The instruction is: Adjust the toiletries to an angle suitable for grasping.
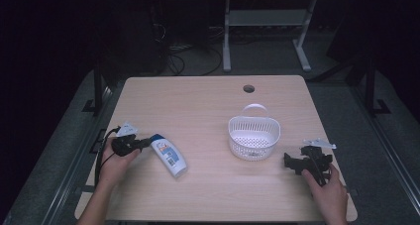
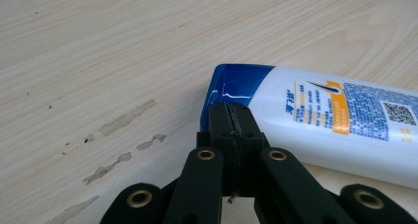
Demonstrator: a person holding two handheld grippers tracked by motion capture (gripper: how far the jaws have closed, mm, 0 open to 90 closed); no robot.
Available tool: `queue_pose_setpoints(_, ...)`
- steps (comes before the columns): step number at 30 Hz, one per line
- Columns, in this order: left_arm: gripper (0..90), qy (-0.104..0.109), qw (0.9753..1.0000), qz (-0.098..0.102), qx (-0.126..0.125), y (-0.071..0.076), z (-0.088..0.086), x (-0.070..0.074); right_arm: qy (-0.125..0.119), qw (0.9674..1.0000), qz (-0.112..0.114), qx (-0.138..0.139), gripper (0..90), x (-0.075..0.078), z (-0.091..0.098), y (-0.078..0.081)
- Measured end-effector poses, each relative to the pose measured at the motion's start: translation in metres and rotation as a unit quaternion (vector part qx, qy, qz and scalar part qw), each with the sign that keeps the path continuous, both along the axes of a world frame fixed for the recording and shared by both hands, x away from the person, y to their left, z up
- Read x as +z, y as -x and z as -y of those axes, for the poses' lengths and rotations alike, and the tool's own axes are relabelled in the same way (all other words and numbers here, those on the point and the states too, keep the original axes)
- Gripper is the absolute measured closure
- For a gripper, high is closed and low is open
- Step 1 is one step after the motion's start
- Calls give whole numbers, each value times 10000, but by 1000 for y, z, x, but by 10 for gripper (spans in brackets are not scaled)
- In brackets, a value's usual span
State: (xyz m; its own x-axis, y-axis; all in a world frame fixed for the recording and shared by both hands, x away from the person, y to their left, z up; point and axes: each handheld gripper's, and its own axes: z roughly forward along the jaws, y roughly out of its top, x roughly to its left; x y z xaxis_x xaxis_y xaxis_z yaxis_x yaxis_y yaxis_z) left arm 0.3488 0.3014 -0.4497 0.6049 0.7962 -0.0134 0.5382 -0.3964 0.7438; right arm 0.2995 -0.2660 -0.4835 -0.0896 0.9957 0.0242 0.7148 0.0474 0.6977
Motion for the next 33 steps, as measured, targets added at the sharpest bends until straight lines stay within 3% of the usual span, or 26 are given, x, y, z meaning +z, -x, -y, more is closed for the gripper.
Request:
queue_pose_setpoints(18,900,38,9999,6,-116,-18,27,1,0,10000,0,1,4,0,0,0)
queue_pose_setpoints(33,900,263,9992,64,-291,-28,57,2,-1,10000,0,0,4,0,0,0)
